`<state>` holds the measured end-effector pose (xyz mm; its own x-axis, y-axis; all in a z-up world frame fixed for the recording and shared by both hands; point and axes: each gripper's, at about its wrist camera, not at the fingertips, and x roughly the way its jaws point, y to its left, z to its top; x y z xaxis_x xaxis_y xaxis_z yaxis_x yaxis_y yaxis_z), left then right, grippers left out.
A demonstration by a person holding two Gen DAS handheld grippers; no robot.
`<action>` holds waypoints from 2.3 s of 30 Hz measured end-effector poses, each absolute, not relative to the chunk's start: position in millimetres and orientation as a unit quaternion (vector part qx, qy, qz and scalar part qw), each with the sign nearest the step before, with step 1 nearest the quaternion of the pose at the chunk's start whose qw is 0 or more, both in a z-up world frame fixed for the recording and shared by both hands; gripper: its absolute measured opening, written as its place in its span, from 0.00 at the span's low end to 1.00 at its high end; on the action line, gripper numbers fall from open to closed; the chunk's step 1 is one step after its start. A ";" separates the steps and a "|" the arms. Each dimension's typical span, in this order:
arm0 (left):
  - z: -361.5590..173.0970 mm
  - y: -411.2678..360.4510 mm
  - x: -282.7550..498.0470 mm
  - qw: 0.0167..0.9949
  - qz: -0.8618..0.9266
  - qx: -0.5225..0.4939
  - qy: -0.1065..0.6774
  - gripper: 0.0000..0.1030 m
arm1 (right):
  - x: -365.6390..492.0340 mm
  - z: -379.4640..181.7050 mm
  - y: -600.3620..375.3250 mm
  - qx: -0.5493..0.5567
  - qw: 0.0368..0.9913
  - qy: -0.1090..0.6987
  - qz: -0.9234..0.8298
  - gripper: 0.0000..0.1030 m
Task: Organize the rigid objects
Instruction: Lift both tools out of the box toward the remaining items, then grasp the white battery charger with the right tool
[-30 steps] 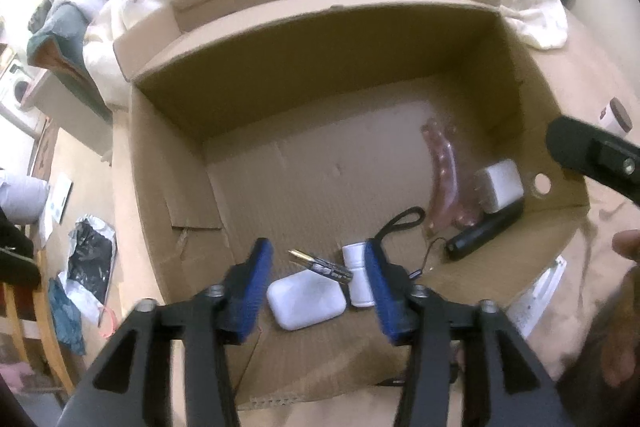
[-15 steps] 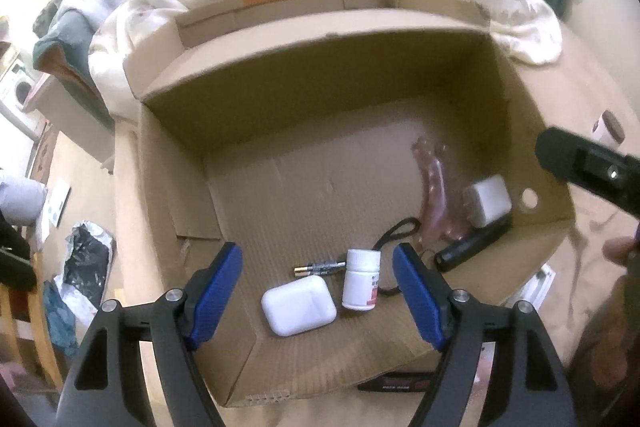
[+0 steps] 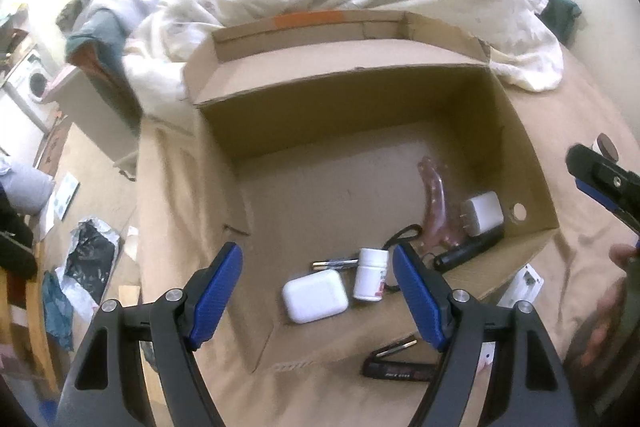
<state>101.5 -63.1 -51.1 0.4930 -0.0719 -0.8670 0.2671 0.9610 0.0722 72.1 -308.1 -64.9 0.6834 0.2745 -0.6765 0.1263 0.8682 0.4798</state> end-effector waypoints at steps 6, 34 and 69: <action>-44.3 -47.6 80.8 0.863 -0.090 0.078 0.491 0.73 | 52.1 -61.0 -310.3 0.254 0.880 0.398 0.043 1.00; -66.0 -27.5 44.2 0.831 -0.079 0.003 0.550 0.73 | 8.2 -106.4 -305.6 0.235 0.820 0.521 0.017 1.00; -68.1 -32.2 51.2 0.819 -0.095 -0.021 0.566 0.73 | 47.5 -188.1 -292.6 0.265 0.652 0.709 -0.047 1.00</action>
